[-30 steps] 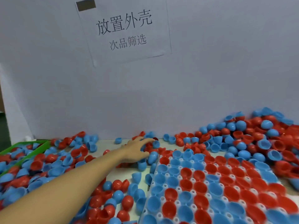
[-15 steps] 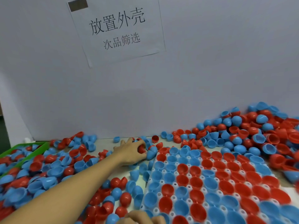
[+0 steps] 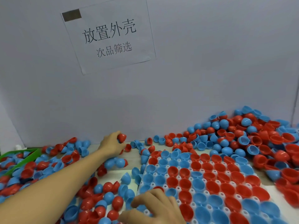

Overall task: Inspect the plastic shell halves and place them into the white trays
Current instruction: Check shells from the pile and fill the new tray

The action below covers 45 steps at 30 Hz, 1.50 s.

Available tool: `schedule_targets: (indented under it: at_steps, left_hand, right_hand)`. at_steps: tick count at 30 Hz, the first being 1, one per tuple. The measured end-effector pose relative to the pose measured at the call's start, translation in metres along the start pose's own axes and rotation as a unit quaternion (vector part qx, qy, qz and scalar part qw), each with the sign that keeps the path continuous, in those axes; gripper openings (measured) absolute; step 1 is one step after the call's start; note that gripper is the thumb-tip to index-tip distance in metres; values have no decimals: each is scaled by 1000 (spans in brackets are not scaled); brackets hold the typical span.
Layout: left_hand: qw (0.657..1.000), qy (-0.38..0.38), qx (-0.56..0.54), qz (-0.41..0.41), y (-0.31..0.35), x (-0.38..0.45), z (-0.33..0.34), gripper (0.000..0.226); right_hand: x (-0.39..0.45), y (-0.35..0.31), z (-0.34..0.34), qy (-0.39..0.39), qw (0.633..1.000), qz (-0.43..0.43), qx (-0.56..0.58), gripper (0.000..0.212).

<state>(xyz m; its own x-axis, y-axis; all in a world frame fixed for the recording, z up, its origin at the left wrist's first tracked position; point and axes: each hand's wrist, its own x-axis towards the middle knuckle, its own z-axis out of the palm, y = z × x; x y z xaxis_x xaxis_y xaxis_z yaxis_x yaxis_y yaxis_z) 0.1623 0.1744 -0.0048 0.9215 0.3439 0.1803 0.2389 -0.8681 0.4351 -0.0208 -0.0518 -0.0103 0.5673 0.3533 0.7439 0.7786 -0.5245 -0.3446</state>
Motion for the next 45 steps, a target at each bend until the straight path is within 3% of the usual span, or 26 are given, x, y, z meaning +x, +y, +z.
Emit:
schedule_targets:
  at_steps: [5, 7, 9, 12, 15, 19, 23, 27, 30, 33, 37, 41, 45]
  left_hand:
    - [986, -10, -143, -80, -5, -7, 3, 37]
    - [964, 8, -236, -117, -8, -11, 5, 38]
    - [922, 28, -347, -167, -9, -15, 4, 35]
    - [831, 33, -507, -224, -6, -25, -1, 35]
    - [758, 49, -601, -249, -1, -36, -7, 37]
    - [709, 38, -662, -241, 17, -63, -22, 41]
    - [692, 26, -690, -210, 49, -111, -39, 34]
    - [654, -14, -730, -199, 81, -170, -33, 21]
    - [621, -49, -758, -192, 96, -202, -21, 22]
    - [585, -73, -785, -188, 98, -216, -20, 28]
    - [543, -98, -811, -195, 91, -222, -23, 33]
    - [555, -110, -798, -206, 89, -224, -17, 36]
    - [546, -151, -797, -212, 94, -228, -13, 43]
  right_hand:
    - [7, 12, -15, -88, 995, -9, -38, 19]
    - [6, 17, -14, -75, 996, -35, -43, 33]
    - [7, 19, -14, -62, 997, -25, -40, 36]
    - [5, 19, -17, -67, 998, -13, -12, 31]
    - [3, 19, -21, -82, 997, 9, 1, 29]
    - [1, 23, -19, -84, 992, 56, 73, 22]
    - [0, 32, -22, -88, 974, 146, 152, 15]
    - [3, 30, -27, -26, 947, 231, 220, 31]
    - [1, 31, -27, -24, 950, 227, 211, 38]
    - [-2, 33, -30, -9, 957, 216, 195, 27]
    - [-1, 30, -30, 42, 939, 233, 248, 11]
    - [1, 20, -28, 101, 936, 218, 257, 20]
    - [-1, 11, -21, 58, 963, 168, 202, 28]
